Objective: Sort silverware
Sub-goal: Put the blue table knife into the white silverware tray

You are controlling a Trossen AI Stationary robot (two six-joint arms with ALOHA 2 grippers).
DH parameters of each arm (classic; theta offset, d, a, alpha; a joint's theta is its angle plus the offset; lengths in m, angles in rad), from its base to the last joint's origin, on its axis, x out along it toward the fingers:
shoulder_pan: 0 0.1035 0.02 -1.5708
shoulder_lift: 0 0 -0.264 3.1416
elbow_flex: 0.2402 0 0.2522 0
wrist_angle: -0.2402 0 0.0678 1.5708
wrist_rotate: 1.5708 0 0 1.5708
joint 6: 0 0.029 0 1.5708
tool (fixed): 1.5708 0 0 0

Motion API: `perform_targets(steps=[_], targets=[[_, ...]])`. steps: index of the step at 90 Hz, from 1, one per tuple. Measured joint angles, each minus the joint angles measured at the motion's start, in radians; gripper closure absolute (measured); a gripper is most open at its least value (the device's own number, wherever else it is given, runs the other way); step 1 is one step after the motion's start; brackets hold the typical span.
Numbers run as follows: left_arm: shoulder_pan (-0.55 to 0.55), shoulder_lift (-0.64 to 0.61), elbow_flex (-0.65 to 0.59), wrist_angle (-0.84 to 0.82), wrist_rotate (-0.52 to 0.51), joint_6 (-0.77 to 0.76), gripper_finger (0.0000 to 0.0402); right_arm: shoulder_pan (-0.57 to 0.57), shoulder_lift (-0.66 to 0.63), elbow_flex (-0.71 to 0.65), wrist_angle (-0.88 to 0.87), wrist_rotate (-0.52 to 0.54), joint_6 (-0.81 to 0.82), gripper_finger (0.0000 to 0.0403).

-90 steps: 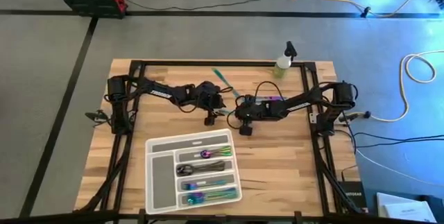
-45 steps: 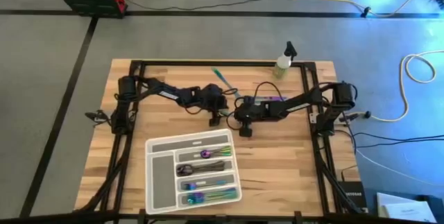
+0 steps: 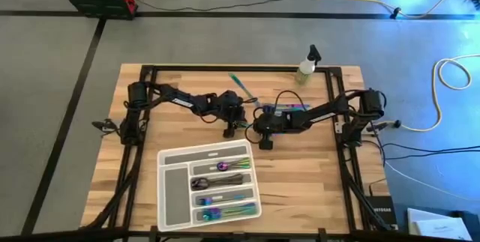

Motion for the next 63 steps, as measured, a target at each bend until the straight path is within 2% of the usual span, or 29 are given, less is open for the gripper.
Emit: perform_targets(steps=[17,39,52,63], targets=[[0.006,-0.001,0.001,-0.017,-0.014,-0.025,0.0345,0.004,-0.073,0.010,-0.010,-0.016,0.028,0.0402],[0.008,-0.002,0.001,-0.024,-0.023,-0.019,0.0350,0.006,-0.167,0.012,-0.044,-0.008,0.018,0.0402],[0.009,-0.002,0.000,-0.023,-0.027,-0.025,0.0350,0.006,-0.167,0.006,-0.152,-0.004,0.069,0.0402],[0.008,-0.004,-0.002,-0.011,-0.030,-0.032,0.0351,0.007,-0.168,-0.032,-0.207,0.067,0.133,0.0402]])
